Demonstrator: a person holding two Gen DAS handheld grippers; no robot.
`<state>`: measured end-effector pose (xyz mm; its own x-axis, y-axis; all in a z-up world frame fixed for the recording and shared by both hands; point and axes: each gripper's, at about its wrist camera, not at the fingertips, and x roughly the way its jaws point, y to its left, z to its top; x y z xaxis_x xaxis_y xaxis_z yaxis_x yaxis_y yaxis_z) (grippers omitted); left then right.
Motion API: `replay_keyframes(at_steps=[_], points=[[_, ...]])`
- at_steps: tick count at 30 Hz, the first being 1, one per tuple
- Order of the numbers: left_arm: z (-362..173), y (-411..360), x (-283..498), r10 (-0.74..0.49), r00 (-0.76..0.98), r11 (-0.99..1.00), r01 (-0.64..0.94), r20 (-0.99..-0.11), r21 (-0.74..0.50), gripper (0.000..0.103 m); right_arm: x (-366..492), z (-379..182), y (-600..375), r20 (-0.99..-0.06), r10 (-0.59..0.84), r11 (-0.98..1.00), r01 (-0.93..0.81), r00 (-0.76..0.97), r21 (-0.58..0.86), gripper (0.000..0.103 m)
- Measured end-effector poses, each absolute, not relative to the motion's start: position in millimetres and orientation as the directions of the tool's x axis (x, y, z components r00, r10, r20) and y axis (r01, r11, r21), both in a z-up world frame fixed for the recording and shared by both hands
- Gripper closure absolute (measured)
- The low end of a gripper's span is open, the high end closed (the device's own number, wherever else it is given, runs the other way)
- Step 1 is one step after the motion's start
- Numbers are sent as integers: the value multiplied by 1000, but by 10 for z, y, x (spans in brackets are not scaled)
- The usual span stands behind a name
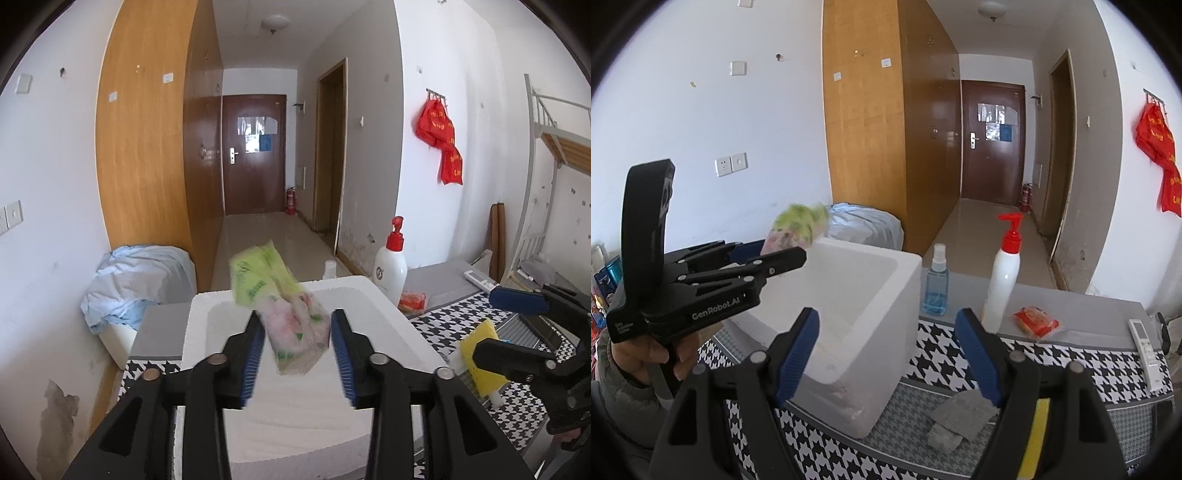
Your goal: Organize soft objects
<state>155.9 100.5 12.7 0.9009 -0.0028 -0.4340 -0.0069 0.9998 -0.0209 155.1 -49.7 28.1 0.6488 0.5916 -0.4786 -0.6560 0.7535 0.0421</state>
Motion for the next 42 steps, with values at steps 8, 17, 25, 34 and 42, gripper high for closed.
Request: replay_keyframes(at_steps=[8, 17, 25, 34, 42], points=[[155, 1006, 1502, 32, 913, 998, -47, -408, -29, 12, 1547, 281, -561, -476, 588, 759, -649, 654, 46, 23], [237, 920, 1385, 47, 926, 998, -59, -375, -20, 1, 1470, 325, -720, -455, 589, 767, -640, 668, 52, 9], [322, 789, 1227, 43, 936, 999, -49, -350, -10, 1, 1380, 369, -869, -441, 581, 777, -628, 684, 49, 3], [403, 644, 1083, 17, 946, 1000, -22, -324, -11, 1, 1232, 450, -1058, -412, 575, 787, -615, 706, 44, 2], [451, 468, 949, -2, 952, 1000, 2, -305, -1, 1, 1137, 473, -1214, -393, 573, 793, -608, 719, 45, 2]])
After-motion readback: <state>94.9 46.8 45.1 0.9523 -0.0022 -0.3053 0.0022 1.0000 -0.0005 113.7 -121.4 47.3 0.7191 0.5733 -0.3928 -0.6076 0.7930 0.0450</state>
